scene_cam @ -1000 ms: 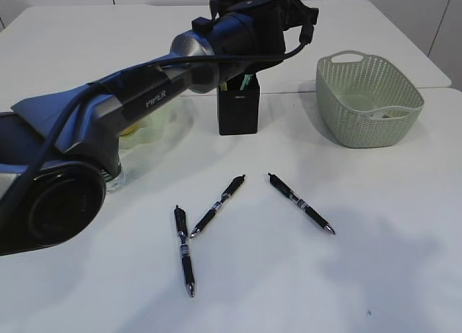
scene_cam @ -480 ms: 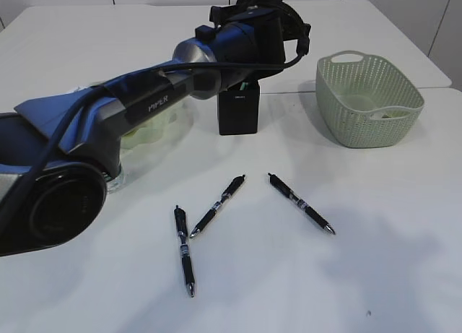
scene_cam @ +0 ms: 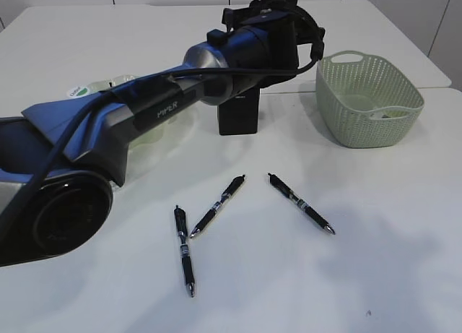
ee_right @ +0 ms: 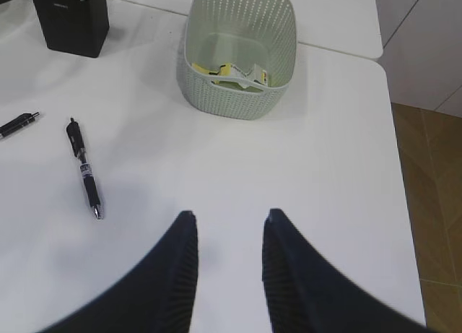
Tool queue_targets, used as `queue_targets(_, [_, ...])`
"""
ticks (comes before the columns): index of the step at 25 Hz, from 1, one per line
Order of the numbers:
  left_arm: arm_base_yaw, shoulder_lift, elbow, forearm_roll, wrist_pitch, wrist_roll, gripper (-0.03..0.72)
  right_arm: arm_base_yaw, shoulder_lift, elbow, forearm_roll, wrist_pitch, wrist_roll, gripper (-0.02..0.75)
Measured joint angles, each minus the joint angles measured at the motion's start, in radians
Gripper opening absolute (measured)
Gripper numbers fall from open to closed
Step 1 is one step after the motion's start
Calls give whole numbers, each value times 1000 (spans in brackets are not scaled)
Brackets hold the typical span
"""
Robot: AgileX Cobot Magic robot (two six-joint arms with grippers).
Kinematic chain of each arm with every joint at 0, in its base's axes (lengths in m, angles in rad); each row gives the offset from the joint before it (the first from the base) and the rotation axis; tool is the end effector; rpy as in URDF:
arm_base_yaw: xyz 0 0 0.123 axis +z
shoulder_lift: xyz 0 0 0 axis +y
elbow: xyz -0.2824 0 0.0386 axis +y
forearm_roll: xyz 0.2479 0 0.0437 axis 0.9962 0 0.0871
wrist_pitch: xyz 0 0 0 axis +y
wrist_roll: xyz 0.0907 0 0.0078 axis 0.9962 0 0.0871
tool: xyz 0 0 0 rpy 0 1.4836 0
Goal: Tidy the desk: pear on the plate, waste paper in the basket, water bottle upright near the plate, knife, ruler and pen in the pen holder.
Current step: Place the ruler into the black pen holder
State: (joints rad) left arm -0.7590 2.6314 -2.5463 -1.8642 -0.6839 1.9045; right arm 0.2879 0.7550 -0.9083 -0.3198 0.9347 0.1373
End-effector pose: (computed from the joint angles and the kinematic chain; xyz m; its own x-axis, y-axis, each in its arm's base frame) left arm 0.4635 -0.3639 0.2332 -0.1695 0.1191 -0.9783 0.1144 0.9883 0.1005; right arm 0.1294 0.0143 0.3709 -0.5890 -0.2319 -0.7741 -0.1182 0.9724 -0.2013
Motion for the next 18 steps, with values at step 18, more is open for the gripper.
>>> queue_targets(18, [-41,-52,0,0,139,2,265,0,44,0,0,-23,0,261])
